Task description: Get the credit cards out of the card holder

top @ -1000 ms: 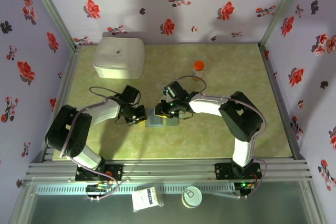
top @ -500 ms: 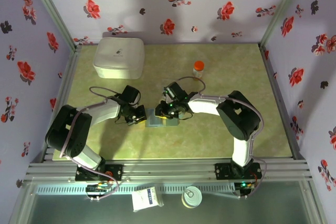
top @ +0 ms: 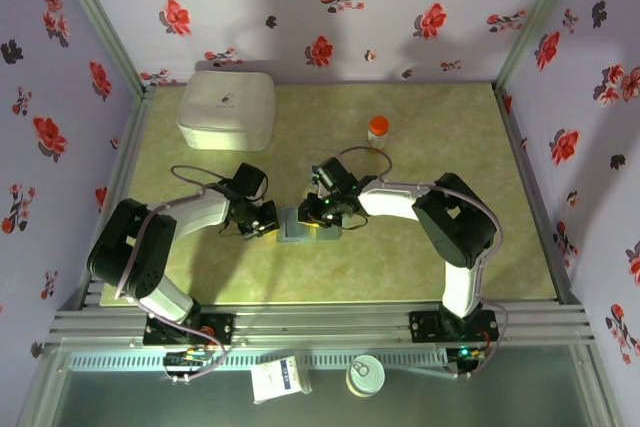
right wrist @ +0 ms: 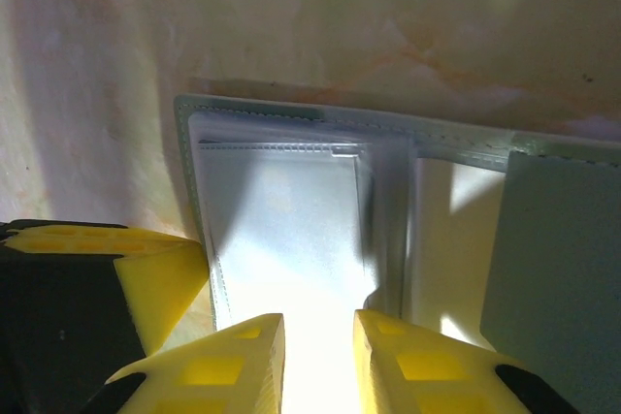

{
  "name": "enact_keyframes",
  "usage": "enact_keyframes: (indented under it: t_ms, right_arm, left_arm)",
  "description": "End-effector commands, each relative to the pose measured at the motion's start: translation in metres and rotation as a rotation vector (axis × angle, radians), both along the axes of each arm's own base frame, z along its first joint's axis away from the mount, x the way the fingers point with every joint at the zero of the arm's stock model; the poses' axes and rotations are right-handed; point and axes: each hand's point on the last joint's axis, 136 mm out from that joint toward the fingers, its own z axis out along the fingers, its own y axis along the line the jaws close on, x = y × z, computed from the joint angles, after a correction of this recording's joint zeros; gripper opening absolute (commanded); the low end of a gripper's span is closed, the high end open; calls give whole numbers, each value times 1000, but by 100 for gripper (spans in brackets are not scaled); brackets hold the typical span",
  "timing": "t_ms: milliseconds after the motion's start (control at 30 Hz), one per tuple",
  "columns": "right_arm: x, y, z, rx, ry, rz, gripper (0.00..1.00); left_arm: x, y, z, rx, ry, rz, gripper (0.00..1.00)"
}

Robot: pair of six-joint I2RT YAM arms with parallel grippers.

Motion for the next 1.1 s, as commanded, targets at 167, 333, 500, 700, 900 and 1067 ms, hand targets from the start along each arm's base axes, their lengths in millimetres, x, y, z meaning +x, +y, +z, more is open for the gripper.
enact_keyframes:
  t_ms: [167, 333, 500, 700, 900, 1067]
  right_arm:
    - [-4, -14, 0, -44, -21, -11, 25]
    - [-5, -16, -2, -47, -16, -13, 24]
    - [-6, -19, -4, -51, -14, -19, 24]
    - [-5, -21, -7, -53, -10, -29, 24]
    - [-5, -22, -8, -52, -9, -36, 24]
    - [-7, -21, -9, -44, -3, -37, 24]
  left_arm:
    - [1, 4, 2, 23, 6, -7, 5]
    - [5, 1, 14, 13, -15, -7, 5]
    - [8, -2, 31, -20, -47, 8, 6]
    - [13, -12, 50, -104, -92, 26, 10]
    - [14, -28, 52, -195, -89, 39, 27]
    - [14, -43, 49, -257, -80, 37, 39]
